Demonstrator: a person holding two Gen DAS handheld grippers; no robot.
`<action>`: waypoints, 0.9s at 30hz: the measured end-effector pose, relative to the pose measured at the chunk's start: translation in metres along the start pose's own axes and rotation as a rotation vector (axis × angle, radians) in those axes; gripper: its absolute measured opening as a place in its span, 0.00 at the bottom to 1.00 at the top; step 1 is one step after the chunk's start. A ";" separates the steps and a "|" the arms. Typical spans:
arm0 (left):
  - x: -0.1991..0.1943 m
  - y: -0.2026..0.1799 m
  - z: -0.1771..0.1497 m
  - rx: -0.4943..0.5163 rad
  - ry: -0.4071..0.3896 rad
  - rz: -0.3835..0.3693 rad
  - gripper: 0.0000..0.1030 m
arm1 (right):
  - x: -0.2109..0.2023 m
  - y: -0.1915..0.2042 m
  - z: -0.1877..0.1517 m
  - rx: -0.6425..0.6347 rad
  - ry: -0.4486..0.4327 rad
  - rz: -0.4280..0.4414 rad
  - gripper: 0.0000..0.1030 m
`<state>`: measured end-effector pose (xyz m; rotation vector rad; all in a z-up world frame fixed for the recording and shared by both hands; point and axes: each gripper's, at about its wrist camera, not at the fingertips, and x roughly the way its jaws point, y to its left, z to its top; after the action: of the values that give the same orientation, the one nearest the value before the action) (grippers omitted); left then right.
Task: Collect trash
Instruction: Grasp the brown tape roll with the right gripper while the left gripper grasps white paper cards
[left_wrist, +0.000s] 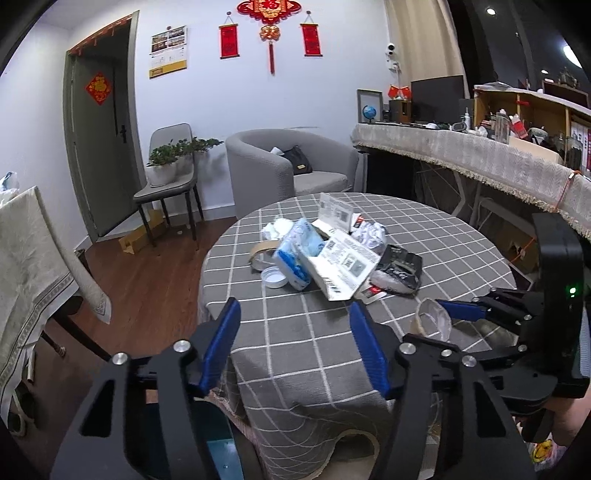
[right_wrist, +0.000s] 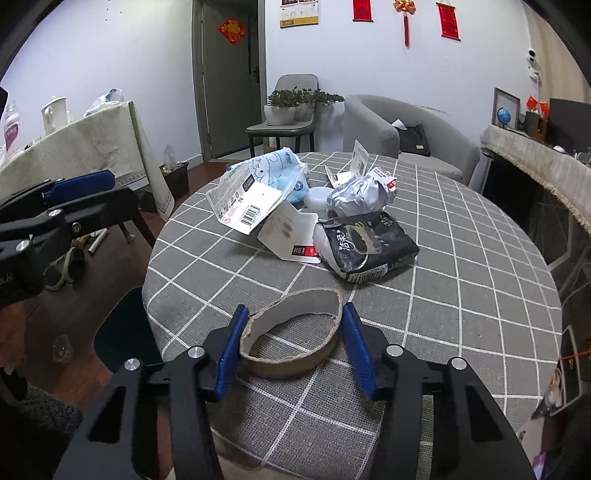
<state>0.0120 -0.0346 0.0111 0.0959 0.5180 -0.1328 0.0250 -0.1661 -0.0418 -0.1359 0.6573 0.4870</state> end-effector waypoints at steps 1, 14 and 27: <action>0.000 -0.003 0.001 0.003 -0.003 -0.006 0.61 | 0.000 -0.001 0.000 0.004 0.000 0.002 0.50; 0.017 -0.044 0.011 0.080 -0.007 -0.033 0.49 | -0.023 -0.033 0.013 0.082 -0.058 -0.006 0.48; 0.064 -0.081 0.013 0.213 0.036 0.012 0.35 | -0.027 -0.092 0.033 0.178 -0.101 0.002 0.48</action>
<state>0.0611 -0.1231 -0.0140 0.3098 0.5382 -0.1744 0.0679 -0.2487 -0.0022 0.0572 0.5989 0.4327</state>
